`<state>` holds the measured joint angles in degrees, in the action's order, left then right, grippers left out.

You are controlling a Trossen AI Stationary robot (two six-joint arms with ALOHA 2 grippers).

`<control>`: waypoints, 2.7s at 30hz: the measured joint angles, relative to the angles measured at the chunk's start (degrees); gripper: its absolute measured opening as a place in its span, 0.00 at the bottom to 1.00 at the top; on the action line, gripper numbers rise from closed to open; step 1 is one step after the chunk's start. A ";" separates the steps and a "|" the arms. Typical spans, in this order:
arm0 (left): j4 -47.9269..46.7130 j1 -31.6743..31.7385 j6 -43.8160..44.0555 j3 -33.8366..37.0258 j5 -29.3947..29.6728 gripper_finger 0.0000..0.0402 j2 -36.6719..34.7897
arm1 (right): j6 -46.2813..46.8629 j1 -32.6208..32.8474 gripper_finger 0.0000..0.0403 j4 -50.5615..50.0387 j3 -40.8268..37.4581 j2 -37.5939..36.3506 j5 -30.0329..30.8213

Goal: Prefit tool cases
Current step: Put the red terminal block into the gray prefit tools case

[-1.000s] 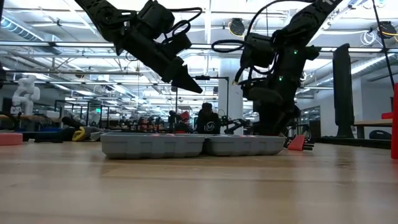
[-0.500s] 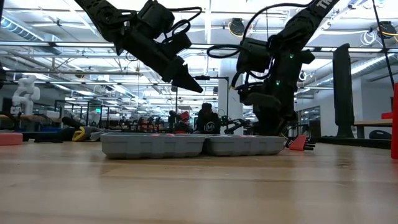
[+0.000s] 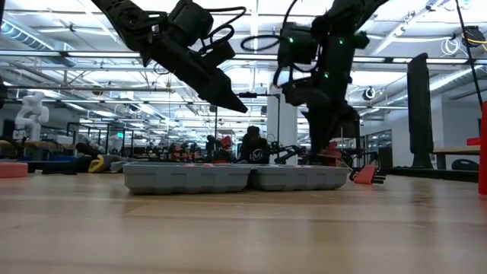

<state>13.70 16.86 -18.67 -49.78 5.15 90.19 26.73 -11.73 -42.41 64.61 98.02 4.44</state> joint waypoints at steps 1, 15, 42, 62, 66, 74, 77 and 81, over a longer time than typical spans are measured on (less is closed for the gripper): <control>0.48 0.00 -0.64 0.00 2.27 0.39 0.00 | 1.65 0.25 0.11 -0.58 0.85 0.00 0.09; 4.36 -0.09 -17.69 -0.04 11.48 0.39 -2.08 | 17.89 6.00 0.10 2.57 5.46 0.57 -3.11; -7.24 2.78 -19.31 6.94 -11.76 0.39 -9.55 | 29.55 10.71 0.09 -6.68 24.02 19.64 3.31; -7.19 4.87 -14.62 9.31 -16.50 0.39 -9.55 | 29.55 11.48 0.12 -8.54 24.91 20.22 6.34; -7.39 4.87 -13.69 9.31 -16.52 0.39 -9.55 | 29.09 11.48 0.15 -8.57 24.91 20.22 7.37; -7.38 4.87 -13.53 9.31 -16.52 0.39 -9.55 | 29.57 11.63 0.14 -8.49 24.91 20.22 5.07; -7.28 4.87 -13.55 9.31 -16.52 0.39 -9.55 | 29.61 11.82 0.18 -8.17 24.91 20.22 4.81; -7.22 4.87 -13.58 9.31 -16.52 0.39 -9.55 | 29.30 11.85 0.25 -6.70 24.91 20.22 4.84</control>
<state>6.48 21.74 -32.25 -40.47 -11.38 80.64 56.03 0.12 -49.10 89.52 118.24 9.28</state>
